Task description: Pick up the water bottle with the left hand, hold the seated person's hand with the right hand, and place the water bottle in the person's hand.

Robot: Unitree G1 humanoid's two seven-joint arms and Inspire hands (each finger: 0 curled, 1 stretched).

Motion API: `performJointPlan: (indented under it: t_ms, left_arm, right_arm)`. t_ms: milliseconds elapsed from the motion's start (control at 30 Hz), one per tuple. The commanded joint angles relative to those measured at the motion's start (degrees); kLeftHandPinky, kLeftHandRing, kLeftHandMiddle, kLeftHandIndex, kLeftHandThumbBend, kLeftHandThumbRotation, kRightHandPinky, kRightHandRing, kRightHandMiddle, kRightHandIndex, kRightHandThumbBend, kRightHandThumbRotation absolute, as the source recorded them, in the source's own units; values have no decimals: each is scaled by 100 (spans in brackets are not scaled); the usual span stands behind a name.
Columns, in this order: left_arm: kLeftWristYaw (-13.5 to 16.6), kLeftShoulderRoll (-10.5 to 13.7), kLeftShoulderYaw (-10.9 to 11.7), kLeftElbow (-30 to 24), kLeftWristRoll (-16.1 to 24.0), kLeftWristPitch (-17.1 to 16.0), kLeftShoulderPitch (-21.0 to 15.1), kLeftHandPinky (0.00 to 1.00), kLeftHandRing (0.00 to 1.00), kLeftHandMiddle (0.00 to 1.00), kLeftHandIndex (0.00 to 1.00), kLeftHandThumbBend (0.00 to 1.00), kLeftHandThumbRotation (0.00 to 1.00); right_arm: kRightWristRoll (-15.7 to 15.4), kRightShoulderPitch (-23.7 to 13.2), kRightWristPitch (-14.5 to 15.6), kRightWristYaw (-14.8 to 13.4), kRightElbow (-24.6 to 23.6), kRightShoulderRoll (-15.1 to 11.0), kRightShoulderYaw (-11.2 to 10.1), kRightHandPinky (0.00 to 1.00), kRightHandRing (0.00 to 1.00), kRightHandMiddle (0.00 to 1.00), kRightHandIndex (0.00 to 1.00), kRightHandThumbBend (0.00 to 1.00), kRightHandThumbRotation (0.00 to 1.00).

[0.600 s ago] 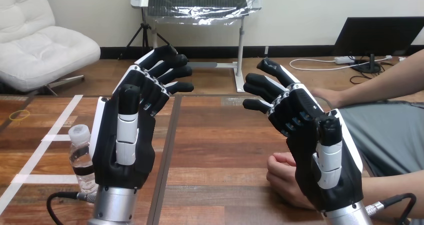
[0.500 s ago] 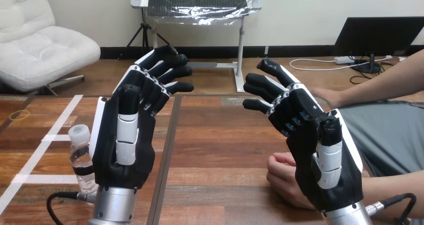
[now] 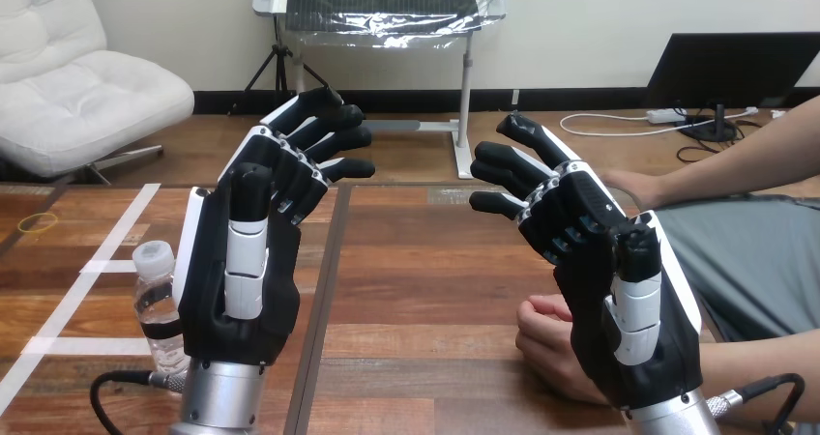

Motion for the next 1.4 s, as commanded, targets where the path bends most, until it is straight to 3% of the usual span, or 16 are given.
performJointPlan:
  t_ms: [0, 400, 500, 600, 633, 900, 1067, 1367]
  left_arm:
    - [-18, 12, 16, -96, -17, -10, -330, 63, 72, 74, 74, 63, 86]
    - [-13, 15, 7, -138, -47, 49, -306, 63, 72, 74, 74, 64, 84]
    - [47, 4, 18, -176, -3, 70, -296, 63, 72, 74, 74, 65, 77]
    - [126, 1, 43, -185, 118, 43, -314, 62, 71, 73, 74, 73, 60]
    - [156, -1, 51, -181, 167, 22, -321, 61, 71, 73, 74, 80, 45]
    - [342, 18, 70, -181, 503, -125, -342, 58, 72, 75, 77, 97, 10]
    - [463, 21, 92, -182, 647, -175, -340, 57, 73, 77, 78, 99, 3]
    - [662, 133, 216, -93, 942, -372, -414, 61, 75, 79, 81, 100, 0]
  right_arm:
    - [31, -262, -18, -20, -217, 7, -79, 78, 85, 84, 89, 74, 100]
    - [-3, -257, 4, -39, -242, -6, -84, 78, 85, 84, 89, 74, 100]
    - [6, -254, 13, -41, -242, -1, -82, 77, 85, 84, 89, 75, 100]
    - [30, -255, 18, -26, -233, -4, -79, 77, 85, 84, 88, 75, 100]
    - [39, -258, 14, -16, -227, -6, -78, 77, 85, 84, 88, 75, 100]
    - [37, -258, -6, -6, -206, -6, -79, 77, 85, 84, 89, 75, 100]
    - [25, -254, -9, -10, -203, -4, -75, 77, 85, 84, 89, 75, 100]
    - [47, -245, 7, -2, -205, 3, -63, 77, 85, 84, 89, 75, 100]
